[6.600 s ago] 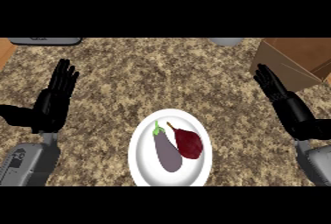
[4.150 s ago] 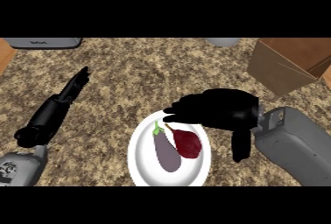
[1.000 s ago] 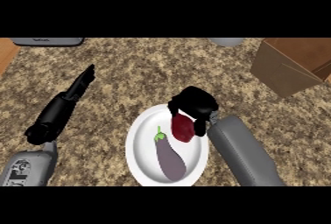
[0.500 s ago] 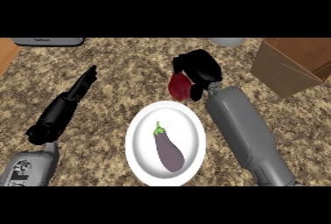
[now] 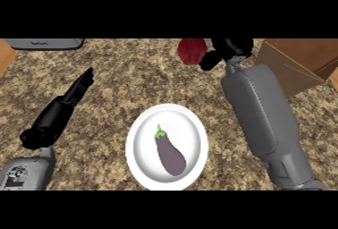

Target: Pick the pear from the plate and place it in the cardboard box

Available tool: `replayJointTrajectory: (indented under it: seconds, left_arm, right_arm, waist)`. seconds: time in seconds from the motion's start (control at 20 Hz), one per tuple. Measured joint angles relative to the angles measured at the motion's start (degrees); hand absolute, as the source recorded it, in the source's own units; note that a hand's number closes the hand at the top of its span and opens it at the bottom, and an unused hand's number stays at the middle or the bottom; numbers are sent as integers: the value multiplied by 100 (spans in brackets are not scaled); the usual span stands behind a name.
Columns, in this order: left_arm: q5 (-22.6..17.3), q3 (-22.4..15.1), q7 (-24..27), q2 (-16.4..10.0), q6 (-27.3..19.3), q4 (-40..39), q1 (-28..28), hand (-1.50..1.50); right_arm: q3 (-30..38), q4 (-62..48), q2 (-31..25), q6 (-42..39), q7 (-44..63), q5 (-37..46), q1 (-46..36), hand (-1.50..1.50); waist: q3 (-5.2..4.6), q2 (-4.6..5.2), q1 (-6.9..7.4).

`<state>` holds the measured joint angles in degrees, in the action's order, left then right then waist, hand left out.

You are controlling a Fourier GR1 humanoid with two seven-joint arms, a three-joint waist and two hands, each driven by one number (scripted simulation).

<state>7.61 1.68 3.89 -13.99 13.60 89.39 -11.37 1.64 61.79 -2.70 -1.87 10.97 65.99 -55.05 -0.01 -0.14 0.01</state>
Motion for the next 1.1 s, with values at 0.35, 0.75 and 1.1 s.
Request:
replayJointTrajectory:
  seconds: [0.35, 0.75, 1.1]
  left_arm:
    - [30, 2, -35, 4, 27, 14, -55, 0]
    - [156, -94, 2, 134, -40, -23, -129, 0]
    - [52, 5, -5, 31, 121, -80, -232, 0]
  right_arm:
    - [922, -259, -555, 428, 672, -139, -443, 150]
    - [1556, -1576, -1751, 627, 184, -259, -775, 150]
    - [1678, -2935, -2497, -268, -187, -280, -948, 150]
  waist:
    - [-1, 24, 44]
    - [1, 57, 106]
    - [4, 89, 169]
